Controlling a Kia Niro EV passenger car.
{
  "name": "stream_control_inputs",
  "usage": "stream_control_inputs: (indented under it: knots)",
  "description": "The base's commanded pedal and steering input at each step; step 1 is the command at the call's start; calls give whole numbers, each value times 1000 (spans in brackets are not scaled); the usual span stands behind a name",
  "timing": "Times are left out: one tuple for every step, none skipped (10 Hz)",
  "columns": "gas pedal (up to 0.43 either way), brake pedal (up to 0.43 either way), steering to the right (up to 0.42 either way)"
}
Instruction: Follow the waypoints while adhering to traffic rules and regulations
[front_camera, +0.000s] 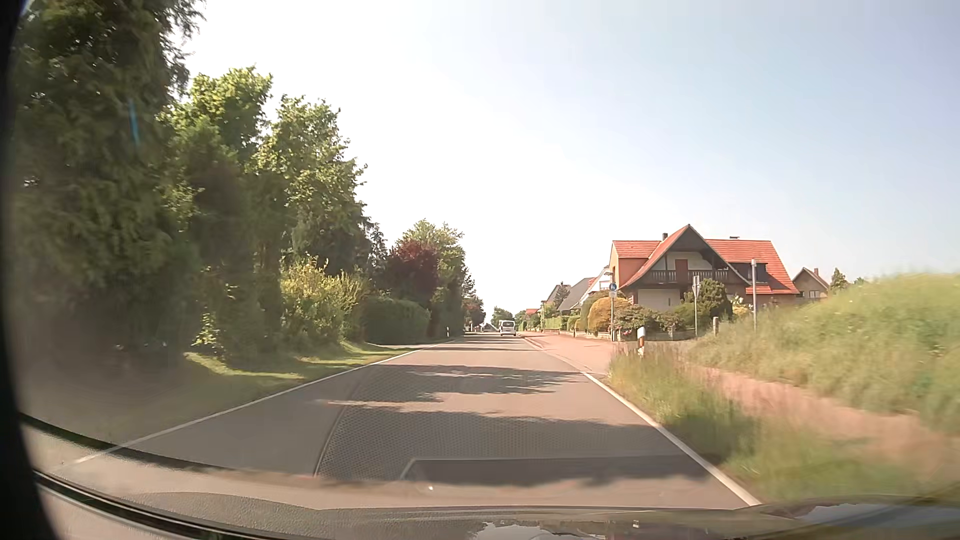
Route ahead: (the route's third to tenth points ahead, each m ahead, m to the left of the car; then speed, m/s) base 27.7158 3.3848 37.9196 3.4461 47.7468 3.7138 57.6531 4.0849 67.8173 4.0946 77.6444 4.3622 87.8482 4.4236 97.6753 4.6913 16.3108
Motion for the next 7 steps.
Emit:
stream_control_inputs:
  knots:
    - [228, 0, -4]
    - [209, 0, -3]
    - [197, 0, -3]
    - [197, 0, -3]
    - [197, 0, -3]
    - [197, 0, -2]
    - [197, 0, -3]
